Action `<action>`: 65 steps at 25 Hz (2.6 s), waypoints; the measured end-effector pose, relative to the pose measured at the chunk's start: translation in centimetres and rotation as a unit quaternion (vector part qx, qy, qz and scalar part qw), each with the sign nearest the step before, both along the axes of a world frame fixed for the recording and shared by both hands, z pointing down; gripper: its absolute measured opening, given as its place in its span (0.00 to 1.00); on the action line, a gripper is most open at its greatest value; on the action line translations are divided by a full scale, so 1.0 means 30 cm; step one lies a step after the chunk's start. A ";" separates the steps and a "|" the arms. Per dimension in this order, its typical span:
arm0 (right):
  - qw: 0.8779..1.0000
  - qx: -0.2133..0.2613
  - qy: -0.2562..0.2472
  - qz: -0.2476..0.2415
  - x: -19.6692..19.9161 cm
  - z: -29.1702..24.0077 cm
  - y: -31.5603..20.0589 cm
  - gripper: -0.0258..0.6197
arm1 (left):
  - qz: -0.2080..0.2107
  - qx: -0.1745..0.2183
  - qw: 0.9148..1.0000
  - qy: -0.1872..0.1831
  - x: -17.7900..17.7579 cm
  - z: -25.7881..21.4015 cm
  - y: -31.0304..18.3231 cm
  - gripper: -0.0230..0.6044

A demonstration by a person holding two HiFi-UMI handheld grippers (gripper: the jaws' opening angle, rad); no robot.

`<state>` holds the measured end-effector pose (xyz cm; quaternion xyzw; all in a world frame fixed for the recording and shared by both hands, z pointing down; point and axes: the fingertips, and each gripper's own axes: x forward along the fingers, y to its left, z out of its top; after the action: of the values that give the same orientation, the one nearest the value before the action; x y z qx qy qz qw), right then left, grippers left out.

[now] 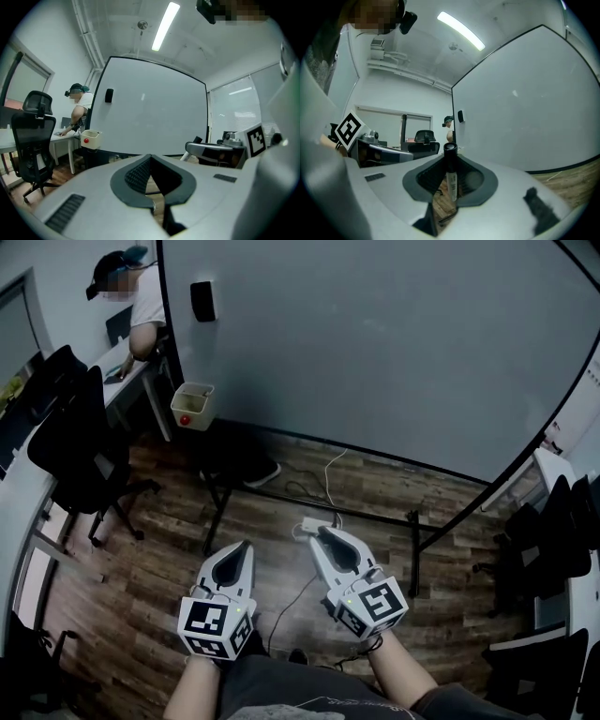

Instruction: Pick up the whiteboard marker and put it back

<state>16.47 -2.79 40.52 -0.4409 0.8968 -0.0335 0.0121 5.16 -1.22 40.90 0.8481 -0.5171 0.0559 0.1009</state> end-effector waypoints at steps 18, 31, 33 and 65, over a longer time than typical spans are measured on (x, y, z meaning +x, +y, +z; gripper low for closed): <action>1.000 0.011 0.005 -0.006 -0.246 -0.028 -0.470 0.16 | -0.016 0.017 1.000 0.000 -0.287 -0.029 -0.453 0.06; 0.999 0.024 0.012 -0.022 -0.558 -0.085 -0.834 0.16 | -0.024 0.017 1.000 0.006 -0.567 -0.036 -0.803 0.06; 0.999 0.030 0.012 -0.022 -0.602 -0.097 -0.884 0.16 | -0.027 0.018 0.999 0.008 -0.611 -0.034 -0.848 0.06; 0.998 -0.017 0.029 -0.044 -0.956 0.083 -1.319 0.16 | -0.064 -0.011 0.998 0.015 -0.896 0.083 -1.185 0.06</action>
<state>-12.21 -42.36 43.01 -0.4015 0.9148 -0.0365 -0.0228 -21.73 -36.75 43.39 0.8130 -0.5679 0.0422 0.1217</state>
